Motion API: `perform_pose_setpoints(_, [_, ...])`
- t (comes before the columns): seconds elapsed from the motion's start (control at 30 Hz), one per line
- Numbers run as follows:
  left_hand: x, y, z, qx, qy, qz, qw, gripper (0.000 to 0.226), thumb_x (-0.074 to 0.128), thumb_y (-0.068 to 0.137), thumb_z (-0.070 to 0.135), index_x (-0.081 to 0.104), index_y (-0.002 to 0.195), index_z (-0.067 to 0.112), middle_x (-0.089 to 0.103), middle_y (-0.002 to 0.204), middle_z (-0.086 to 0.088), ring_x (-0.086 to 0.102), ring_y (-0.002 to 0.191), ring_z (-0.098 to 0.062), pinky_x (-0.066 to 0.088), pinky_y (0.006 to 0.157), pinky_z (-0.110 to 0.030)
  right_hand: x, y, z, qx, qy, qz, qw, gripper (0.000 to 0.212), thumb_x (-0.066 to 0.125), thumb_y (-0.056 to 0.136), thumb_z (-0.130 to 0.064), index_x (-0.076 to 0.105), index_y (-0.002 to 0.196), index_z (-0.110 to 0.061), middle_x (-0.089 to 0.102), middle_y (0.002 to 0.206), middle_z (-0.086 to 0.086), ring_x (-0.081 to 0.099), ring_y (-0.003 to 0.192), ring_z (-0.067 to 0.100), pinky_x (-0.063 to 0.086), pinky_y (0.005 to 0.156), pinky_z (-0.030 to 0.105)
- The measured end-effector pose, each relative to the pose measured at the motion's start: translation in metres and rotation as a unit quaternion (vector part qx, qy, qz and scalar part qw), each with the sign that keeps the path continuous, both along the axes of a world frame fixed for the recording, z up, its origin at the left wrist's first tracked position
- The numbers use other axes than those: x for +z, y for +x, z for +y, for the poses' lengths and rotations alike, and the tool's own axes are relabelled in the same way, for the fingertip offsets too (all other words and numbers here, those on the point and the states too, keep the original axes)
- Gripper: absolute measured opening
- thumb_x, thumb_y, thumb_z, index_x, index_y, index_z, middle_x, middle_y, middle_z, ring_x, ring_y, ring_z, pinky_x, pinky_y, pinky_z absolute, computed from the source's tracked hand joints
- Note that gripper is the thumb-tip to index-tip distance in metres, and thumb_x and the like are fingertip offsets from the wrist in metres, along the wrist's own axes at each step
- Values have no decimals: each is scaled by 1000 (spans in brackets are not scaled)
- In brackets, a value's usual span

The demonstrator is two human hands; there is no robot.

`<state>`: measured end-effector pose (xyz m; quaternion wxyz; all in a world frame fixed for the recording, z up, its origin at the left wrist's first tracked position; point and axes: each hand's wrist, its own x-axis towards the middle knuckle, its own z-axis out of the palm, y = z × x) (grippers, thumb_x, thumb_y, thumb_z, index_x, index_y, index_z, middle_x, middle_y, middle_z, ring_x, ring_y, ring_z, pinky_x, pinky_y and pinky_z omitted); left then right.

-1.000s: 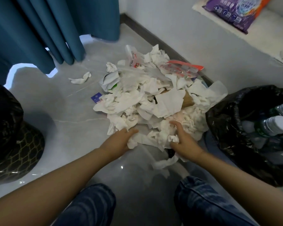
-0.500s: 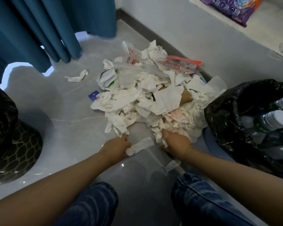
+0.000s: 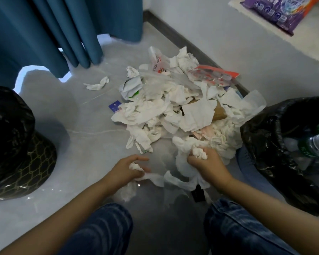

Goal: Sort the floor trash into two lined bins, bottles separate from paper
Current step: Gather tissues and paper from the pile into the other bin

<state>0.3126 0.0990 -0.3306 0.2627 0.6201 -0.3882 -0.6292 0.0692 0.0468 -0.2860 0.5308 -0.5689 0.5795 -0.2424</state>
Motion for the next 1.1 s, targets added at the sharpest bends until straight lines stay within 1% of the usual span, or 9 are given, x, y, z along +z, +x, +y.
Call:
perform_pose_setpoints(0.2, [64, 17, -13, 137, -82, -33, 987, 12, 72, 80, 18, 73, 92, 21, 70, 98, 5, 65, 84, -9, 50, 71, -19, 65, 32, -26, 104, 9, -20, 994, 11, 60, 80, 3, 55, 73, 10, 47, 70, 11, 45, 66, 16, 39, 61, 27])
perform_pose_setpoints(0.33, [125, 37, 1, 250, -187, -82, 946, 6, 72, 80, 25, 69, 76, 27, 66, 72, 19, 60, 68, 1, 44, 60, -17, 129, 73, -45, 195, -45, 5, 980, 16, 63, 82, -1, 57, 80, 14, 56, 73, 12, 52, 69, 16, 45, 66, 30])
perform_pose_setpoints(0.43, [165, 58, 28, 335, -255, -81, 903, 7, 68, 84, 25, 65, 78, 21, 60, 61, 15, 53, 54, 2, 39, 47, -11, 180, 121, -47, 262, -65, 2, 963, 17, 69, 78, -10, 60, 73, 3, 56, 69, 6, 52, 64, 12, 44, 61, 27])
perform_pose_setpoints(0.57, [206, 100, 64, 418, -307, -100, 849, 5, 58, 90, 15, 61, 92, 19, 62, 77, 7, 57, 67, -3, 46, 60, -18, 226, 190, -34, 307, -112, 6, 945, 20, 71, 76, -14, 56, 65, -5, 52, 60, -1, 47, 60, 9, 39, 57, 24])
perform_pose_setpoints(0.67, [222, 135, 82, 462, -301, -101, 828, 19, 51, 91, 8, 57, 102, 22, 62, 84, 5, 61, 61, -4, 47, 50, -15, 243, 245, -18, 315, -143, -16, 938, 27, 69, 80, -20, 53, 59, -18, 50, 48, -14, 46, 46, 0, 38, 47, 12])
perform_pose_setpoints(0.77, [220, 180, 97, 451, -286, -159, 830, 28, 48, 93, 12, 55, 104, 37, 60, 107, -1, 59, 76, -11, 48, 62, -24, 244, 307, 0, 280, -172, -64, 942, 22, 68, 82, -22, 58, 63, -19, 57, 58, -8, 53, 56, 7, 44, 54, 21])
perform_pose_setpoints(0.9, [207, 225, 111, 423, -237, -193, 853, 29, 53, 93, 27, 47, 112, 48, 45, 129, -6, 52, 111, -26, 43, 100, -48, 215, 377, 21, 241, -215, -55, 945, 20, 65, 82, -24, 61, 74, -6, 62, 73, 6, 59, 72, 21, 49, 68, 32])
perform_pose_setpoints(1.0, [199, 243, 121, 382, -177, -285, 861, 56, 54, 93, 19, 28, 141, 30, 24, 139, -7, 40, 115, -23, 34, 105, -36, 191, 413, 27, 262, -215, -11, 941, 17, 61, 86, -26, 59, 82, -10, 58, 75, 0, 55, 78, 18, 43, 61, 18])
perform_pose_setpoints(1.1, [192, 252, 131, 361, -150, -337, 857, 60, 52, 94, 18, 24, 147, 27, 18, 152, -6, 35, 131, -20, 26, 102, -24, 177, 430, 29, 359, -212, 103, 903, 27, 61, 87, -25, 59, 110, -11, 57, 89, -5, 52, 90, 17, 36, 59, 4])
